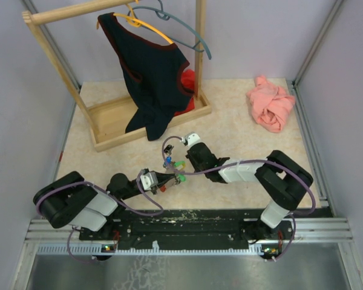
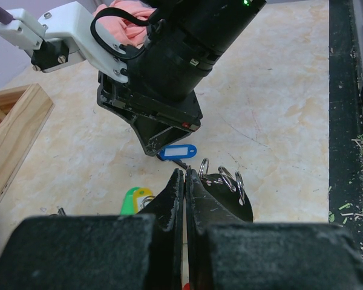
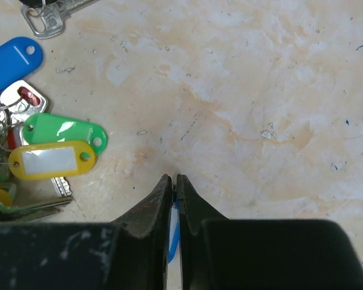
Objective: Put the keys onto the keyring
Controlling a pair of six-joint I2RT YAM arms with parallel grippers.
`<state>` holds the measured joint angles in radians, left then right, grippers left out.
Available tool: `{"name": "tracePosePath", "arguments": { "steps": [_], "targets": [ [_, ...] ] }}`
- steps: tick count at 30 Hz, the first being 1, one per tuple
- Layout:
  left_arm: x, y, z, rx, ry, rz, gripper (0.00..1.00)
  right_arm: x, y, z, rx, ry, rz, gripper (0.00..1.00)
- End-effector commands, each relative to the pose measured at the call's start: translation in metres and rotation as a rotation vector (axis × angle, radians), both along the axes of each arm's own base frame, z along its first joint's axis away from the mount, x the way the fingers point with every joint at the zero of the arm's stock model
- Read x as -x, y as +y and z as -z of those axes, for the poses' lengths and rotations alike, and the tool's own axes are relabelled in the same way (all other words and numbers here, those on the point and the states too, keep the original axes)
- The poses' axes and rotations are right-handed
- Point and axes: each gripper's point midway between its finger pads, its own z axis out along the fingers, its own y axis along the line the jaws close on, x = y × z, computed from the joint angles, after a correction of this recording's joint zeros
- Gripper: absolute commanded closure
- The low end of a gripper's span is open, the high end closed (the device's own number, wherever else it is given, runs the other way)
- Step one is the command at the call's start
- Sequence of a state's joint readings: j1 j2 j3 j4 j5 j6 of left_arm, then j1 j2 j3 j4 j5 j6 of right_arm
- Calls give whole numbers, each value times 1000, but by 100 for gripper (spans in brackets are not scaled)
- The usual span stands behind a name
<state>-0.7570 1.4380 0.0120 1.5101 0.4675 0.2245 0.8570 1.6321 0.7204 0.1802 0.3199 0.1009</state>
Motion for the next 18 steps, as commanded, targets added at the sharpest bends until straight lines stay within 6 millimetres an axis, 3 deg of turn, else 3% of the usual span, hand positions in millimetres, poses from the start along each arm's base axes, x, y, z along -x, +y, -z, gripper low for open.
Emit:
{"name": "tracePosePath", "arguments": {
  "steps": [1, 5, 10, 18],
  "targets": [
    [9, 6, -13, 55, -39, 5, 99, -17, 13, -30, -95, -65, 27, 87],
    [9, 6, -13, 55, -39, 4, 99, -14, 8, -44, -80, -41, 28, 74],
    [9, 6, -13, 55, -40, 7, 99, -8, 4, -57, -62, 2, 11, 66],
    [10, 5, -13, 54, -37, 12, 99, -4, -3, -54, -95, 208, -25, 65]
  ]
}}
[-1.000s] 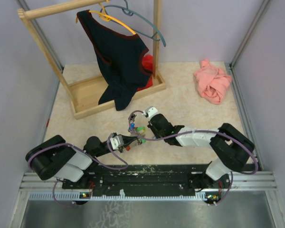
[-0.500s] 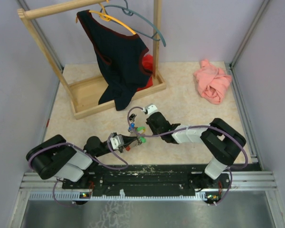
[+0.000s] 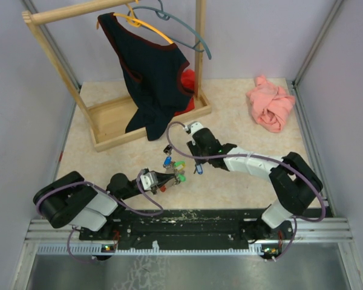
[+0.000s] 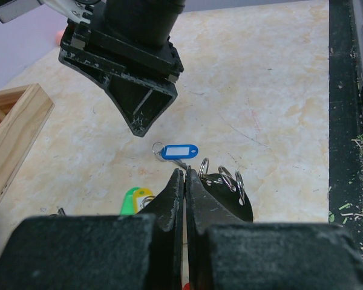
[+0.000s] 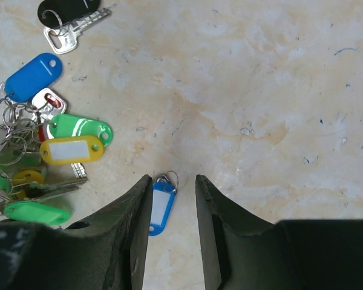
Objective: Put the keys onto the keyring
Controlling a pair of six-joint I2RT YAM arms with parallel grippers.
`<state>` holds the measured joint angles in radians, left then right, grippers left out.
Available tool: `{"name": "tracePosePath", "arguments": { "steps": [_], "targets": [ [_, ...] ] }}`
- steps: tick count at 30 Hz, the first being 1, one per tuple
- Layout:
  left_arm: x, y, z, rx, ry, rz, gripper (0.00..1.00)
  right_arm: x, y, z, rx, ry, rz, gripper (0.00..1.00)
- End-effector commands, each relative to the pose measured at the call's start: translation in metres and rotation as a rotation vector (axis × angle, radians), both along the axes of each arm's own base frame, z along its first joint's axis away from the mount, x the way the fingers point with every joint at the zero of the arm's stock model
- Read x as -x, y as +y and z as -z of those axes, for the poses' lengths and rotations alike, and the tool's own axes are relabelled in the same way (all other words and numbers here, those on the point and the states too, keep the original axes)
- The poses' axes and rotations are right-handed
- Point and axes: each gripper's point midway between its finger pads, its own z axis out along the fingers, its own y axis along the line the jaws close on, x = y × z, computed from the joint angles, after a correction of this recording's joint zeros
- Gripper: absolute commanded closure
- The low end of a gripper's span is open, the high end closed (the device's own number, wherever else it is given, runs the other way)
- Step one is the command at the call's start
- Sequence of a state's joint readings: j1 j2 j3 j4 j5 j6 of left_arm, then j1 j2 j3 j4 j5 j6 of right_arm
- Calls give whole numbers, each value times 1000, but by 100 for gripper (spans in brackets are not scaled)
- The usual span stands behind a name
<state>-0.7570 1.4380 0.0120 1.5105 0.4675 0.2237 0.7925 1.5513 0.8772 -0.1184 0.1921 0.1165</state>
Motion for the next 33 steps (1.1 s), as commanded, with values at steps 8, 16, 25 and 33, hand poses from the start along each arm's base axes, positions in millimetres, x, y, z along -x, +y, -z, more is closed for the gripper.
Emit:
{"name": "tracePosePath", "arguments": {
  "steps": [8, 16, 25, 33],
  "targets": [
    [11, 3, -12, 51, -36, 27, 99, 15, 27, -42, -223, 90, -218, 70],
    [12, 2, -11, 51, -29, 35, 99, 55, 46, -100, -421, -283, -635, 71],
    [14, 1, -9, 61, -1, 48, 99, 70, 64, -88, -452, -342, -786, 73],
    [12, 2, -10, 68, 12, 35, 99, 86, 76, -60, -392, -312, -866, 73]
  ]
}}
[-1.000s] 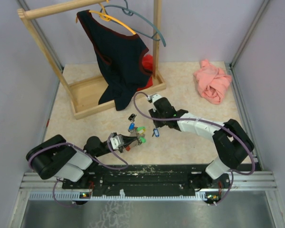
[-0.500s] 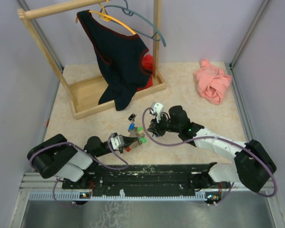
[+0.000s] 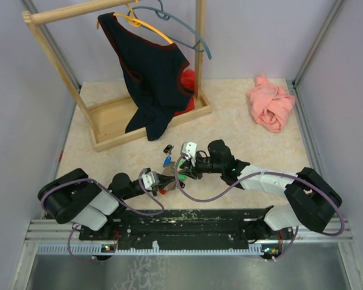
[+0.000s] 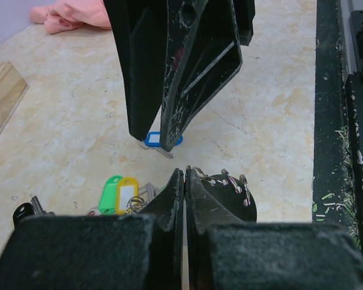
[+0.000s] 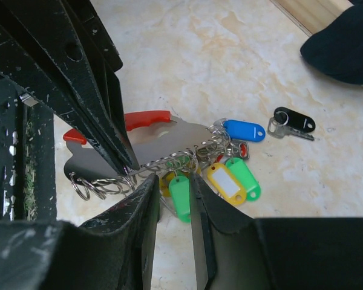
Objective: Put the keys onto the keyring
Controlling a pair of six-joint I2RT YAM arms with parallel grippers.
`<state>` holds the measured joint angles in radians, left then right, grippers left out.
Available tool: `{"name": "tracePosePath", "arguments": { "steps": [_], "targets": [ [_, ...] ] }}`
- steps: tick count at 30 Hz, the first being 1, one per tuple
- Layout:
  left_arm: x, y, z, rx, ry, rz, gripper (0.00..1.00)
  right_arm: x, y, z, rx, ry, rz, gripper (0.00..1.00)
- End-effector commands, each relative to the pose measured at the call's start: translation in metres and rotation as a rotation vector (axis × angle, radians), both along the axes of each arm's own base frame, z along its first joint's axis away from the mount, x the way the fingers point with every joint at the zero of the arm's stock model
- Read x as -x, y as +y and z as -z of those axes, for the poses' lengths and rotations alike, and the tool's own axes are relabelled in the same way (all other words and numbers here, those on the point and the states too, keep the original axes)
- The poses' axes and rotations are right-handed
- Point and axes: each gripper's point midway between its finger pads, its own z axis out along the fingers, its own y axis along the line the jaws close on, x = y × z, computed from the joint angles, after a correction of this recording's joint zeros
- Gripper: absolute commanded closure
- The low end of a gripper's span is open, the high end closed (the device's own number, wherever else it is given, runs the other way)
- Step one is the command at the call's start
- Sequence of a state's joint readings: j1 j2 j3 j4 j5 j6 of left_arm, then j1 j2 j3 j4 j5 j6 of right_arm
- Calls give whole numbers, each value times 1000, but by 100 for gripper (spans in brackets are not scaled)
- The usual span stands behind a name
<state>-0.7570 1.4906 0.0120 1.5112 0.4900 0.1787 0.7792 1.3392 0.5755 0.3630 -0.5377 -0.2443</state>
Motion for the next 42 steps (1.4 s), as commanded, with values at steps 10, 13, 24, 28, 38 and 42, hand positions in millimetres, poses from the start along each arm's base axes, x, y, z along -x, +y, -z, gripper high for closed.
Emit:
{"name": "tracePosePath", "arguments": {
  "steps": [10, 13, 24, 28, 38, 42],
  "targets": [
    [7, 3, -25, 90, -63, 9, 99, 13, 11, 3, -4, -70, -115, 73],
    [7, 4, -25, 90, -62, 7, 99, 14, 9, 6, 12, -64, -115, 73],
    [7, 4, -25, 89, -62, 7, 99, 26, 14, 7, -6, -44, -183, 74],
    [7, 3, -24, 87, -62, 9, 99, 28, 14, 12, 11, -24, -198, 74],
    [8, 2, -25, 89, -61, 16, 99, 29, 20, 10, -13, -26, -208, 78],
    [7, 2, -24, 88, -59, 16, 99, 31, 21, 10, -19, -23, -220, 79]
  ]
}}
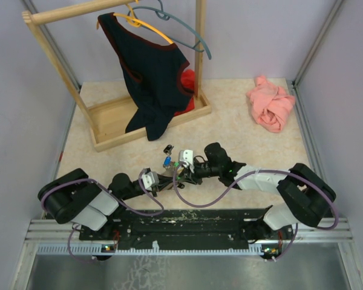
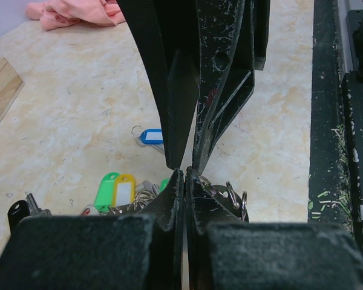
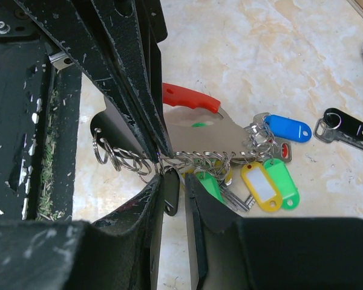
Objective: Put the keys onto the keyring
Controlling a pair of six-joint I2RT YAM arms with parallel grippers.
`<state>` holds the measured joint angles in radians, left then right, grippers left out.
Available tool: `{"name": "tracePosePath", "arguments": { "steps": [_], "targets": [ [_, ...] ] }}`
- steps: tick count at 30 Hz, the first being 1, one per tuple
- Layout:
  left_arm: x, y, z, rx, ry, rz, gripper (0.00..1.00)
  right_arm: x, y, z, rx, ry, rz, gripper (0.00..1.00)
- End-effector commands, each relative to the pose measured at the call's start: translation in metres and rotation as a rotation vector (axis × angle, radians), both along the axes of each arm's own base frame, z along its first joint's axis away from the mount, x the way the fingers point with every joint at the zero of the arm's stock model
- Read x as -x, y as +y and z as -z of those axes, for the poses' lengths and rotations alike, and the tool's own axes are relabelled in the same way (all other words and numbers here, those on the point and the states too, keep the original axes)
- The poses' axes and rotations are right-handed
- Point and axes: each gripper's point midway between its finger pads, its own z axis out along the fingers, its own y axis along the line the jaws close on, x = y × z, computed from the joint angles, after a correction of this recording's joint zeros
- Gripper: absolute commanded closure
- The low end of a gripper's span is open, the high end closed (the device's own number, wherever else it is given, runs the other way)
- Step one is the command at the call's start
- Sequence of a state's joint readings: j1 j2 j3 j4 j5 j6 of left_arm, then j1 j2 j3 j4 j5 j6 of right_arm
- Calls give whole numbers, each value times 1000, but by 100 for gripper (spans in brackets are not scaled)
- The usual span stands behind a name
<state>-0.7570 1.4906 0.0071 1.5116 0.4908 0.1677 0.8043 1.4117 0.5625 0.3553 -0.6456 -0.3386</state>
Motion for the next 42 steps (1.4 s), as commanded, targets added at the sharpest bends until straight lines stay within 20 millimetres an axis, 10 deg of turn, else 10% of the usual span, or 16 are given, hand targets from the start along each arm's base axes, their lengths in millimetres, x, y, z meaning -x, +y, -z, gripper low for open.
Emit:
{"name": "tracePosePath", "arguments": {
  "steps": [1, 42],
  "targets": [
    [6, 2, -25, 87, -71, 15, 99, 6, 15, -18, -71, -27, -67, 80],
    [7, 3, -29, 122, -17, 10, 99, -5, 7, 2, 55, -89, -48, 100]
  ]
}}
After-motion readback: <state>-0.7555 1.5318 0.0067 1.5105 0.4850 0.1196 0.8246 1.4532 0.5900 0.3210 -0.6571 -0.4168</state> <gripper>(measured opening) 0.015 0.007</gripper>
